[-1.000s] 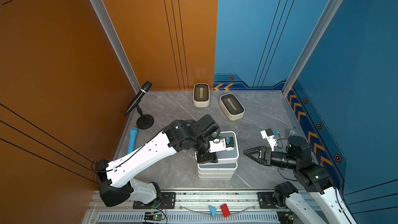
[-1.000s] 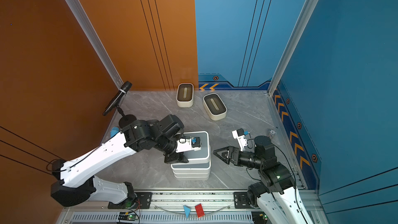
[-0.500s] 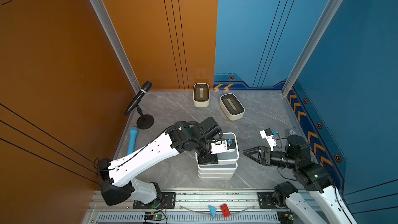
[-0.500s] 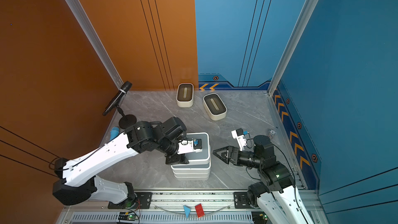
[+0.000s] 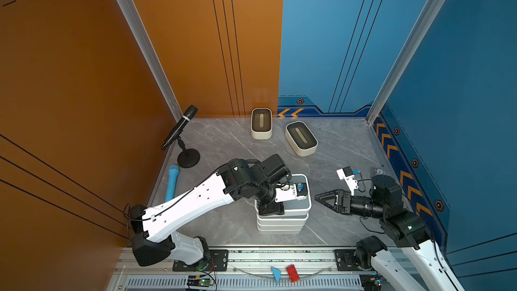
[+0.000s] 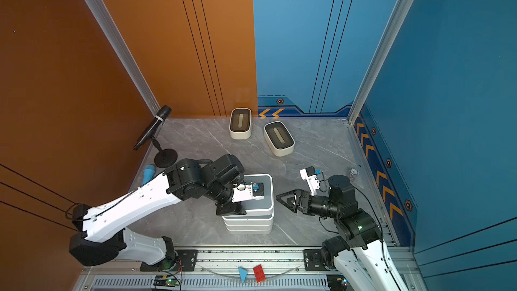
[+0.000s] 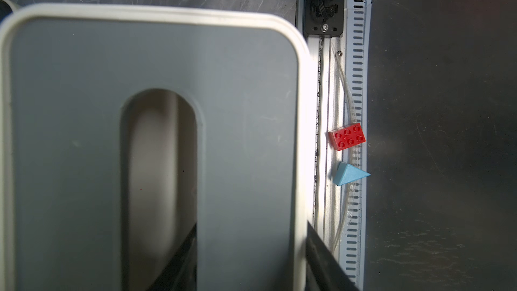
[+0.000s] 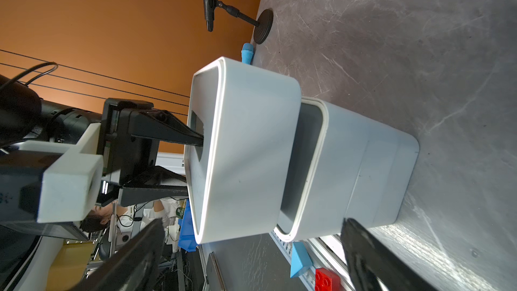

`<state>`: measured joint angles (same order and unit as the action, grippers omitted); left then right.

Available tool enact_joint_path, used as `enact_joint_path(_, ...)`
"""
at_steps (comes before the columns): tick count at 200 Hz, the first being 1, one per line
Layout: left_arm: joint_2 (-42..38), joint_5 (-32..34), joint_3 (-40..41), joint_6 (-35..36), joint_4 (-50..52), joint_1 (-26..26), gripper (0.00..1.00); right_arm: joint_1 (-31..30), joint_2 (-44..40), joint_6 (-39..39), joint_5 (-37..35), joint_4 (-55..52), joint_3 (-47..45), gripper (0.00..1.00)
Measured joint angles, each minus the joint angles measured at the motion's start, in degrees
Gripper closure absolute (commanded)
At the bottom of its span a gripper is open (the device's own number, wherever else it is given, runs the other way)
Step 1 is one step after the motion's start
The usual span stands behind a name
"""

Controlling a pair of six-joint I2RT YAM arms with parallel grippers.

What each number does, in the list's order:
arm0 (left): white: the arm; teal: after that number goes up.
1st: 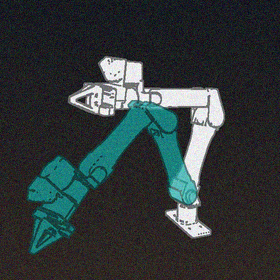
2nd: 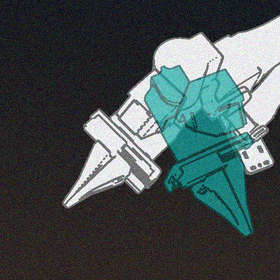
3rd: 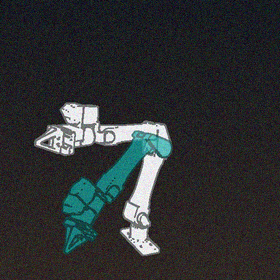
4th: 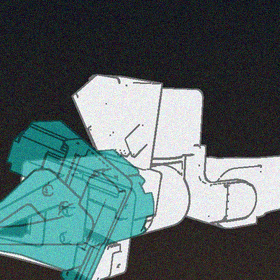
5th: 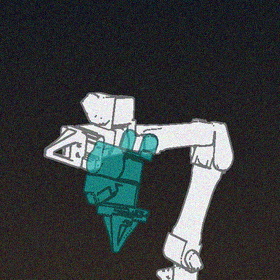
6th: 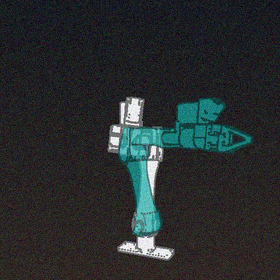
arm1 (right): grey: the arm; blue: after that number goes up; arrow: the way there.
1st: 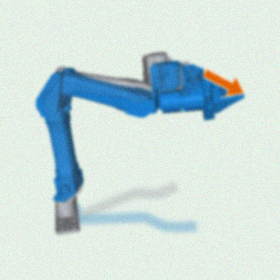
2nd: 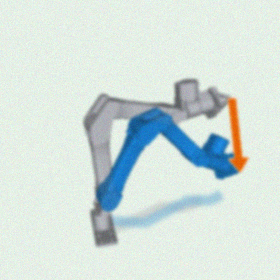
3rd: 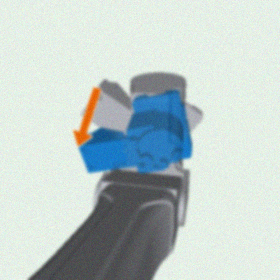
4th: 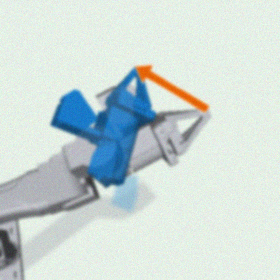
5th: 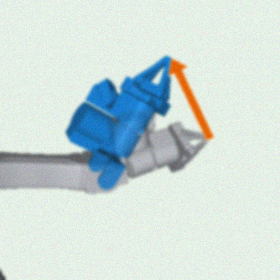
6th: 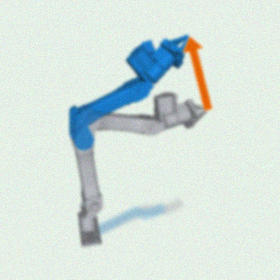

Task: Stack the tissue boxes
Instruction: Place the tissue box at the tissue box.

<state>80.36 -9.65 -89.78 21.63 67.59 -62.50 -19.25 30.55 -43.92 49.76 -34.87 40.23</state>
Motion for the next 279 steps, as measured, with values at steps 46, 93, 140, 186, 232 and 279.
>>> enact_joint_path(46,0.2,0.1,0.7,0.0,0.1,-0.4,0.55,-0.3,0.0,-0.5,0.0,1.0,0.0,0.0)
enact_joint_path(93,0.7,0.1,0.7,0.0,0.2,-0.5,0.55,-0.7,-0.1,-0.9,0.0,1.0,-0.2,0.0)
enact_joint_path(140,1.5,0.0,0.7,0.0,0.2,-0.5,0.55,-1.0,-0.6,-0.9,0.0,1.0,-0.8,0.0)
enact_joint_path(186,1.5,0.0,0.7,0.0,0.2,-0.5,0.55,-1.0,-0.6,-0.9,0.0,1.0,-0.9,0.0)
enact_joint_path(232,1.5,-0.6,0.7,0.2,0.7,-0.5,0.56,-1.0,-0.6,-0.9,0.0,1.0,-0.9,0.0)
enact_joint_path(279,1.8,-1.3,0.7,0.8,1.2,-0.6,0.56,-1.1,-0.6,-0.9,0.0,1.0,-1.2,0.0)
